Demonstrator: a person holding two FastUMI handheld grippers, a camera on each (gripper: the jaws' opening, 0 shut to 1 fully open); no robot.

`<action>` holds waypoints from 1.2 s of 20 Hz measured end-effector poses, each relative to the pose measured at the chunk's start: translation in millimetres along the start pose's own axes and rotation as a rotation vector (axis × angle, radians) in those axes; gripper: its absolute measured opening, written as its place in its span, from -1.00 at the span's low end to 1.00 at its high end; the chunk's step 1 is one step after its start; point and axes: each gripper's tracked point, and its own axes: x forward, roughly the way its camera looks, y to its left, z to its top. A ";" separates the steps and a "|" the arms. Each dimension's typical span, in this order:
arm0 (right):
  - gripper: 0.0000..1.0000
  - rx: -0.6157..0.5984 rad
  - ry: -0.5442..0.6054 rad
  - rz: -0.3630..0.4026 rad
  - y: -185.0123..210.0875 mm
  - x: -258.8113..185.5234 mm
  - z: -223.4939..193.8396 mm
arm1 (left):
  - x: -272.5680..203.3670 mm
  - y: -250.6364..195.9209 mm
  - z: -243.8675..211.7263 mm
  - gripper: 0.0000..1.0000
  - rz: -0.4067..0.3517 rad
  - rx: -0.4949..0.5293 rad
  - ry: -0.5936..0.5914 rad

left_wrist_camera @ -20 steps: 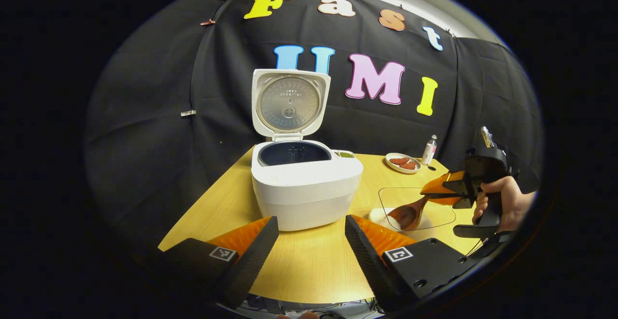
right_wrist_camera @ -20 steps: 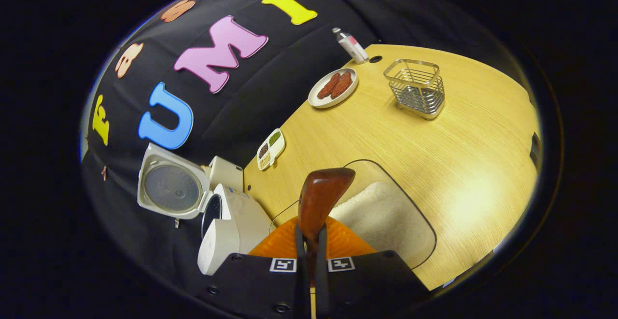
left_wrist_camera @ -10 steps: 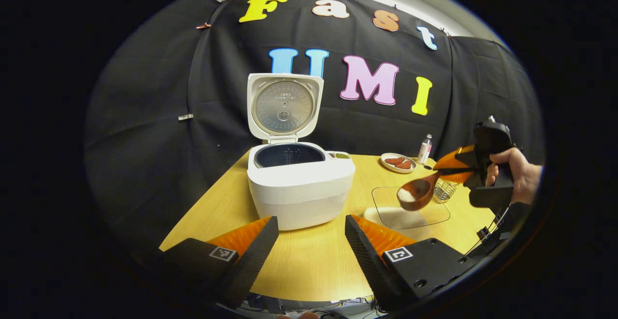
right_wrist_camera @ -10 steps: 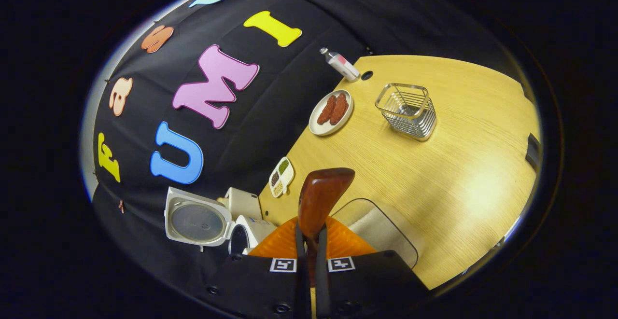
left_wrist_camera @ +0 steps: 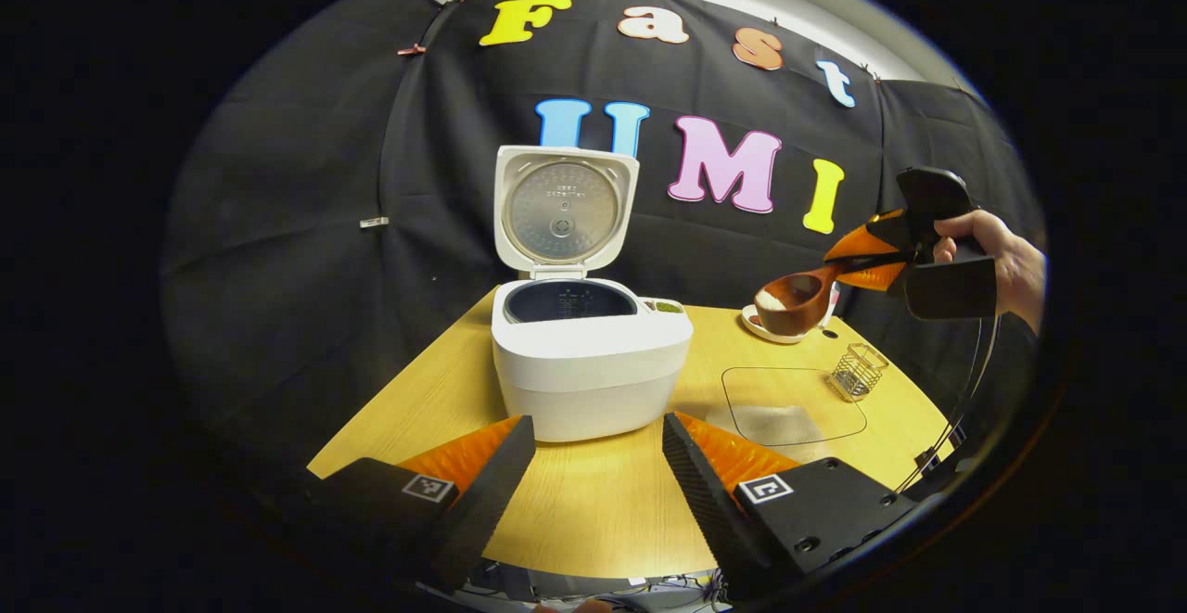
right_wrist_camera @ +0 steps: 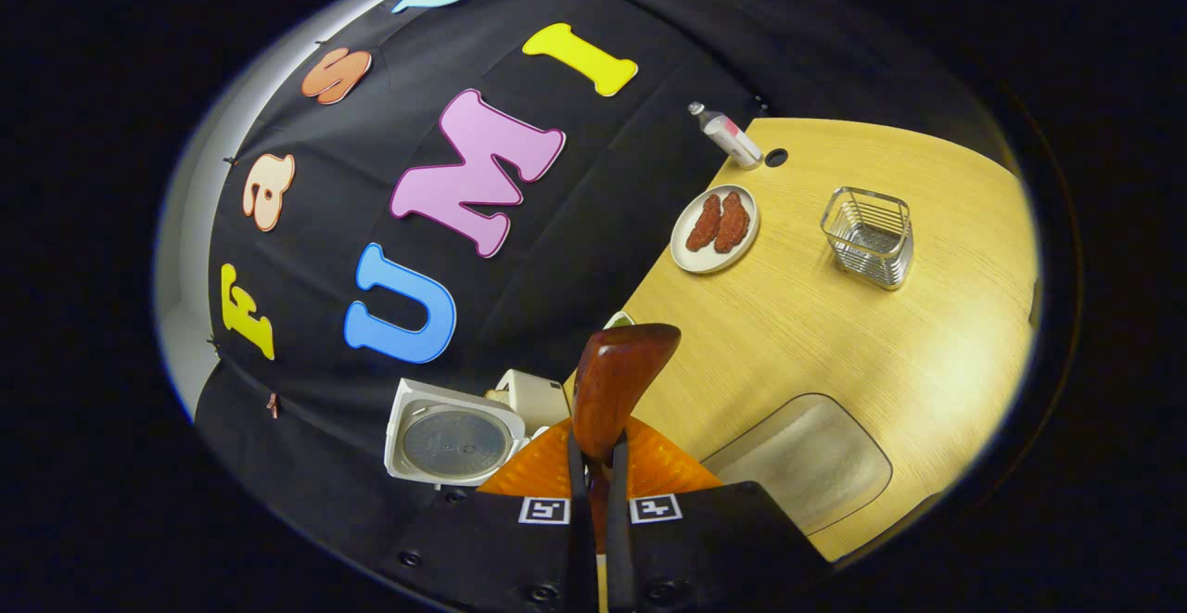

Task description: Close the left gripper, press the button to open the rice cooker; take a wooden spoon from the chopstick holder with the right hand, scoop a spoonful of rice and pour it into the rice cooker, then put the wooden spoon back into the chopstick holder.

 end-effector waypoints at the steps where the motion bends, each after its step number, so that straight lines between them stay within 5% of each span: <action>1: -0.82 -0.003 0.009 0.017 12.4 5.0 -4.1 | -0.4 4.3 1.5 0.92 0.013 -0.010 -0.005; 12: -0.82 -0.047 0.068 0.128 124.7 67.5 -52.8 | -9.5 80.9 4.7 0.92 0.161 -0.116 -0.029; 24: -0.83 -0.483 0.005 0.238 201.8 135.5 -131.0 | -16.8 127.9 1.4 0.92 0.237 -0.148 -0.020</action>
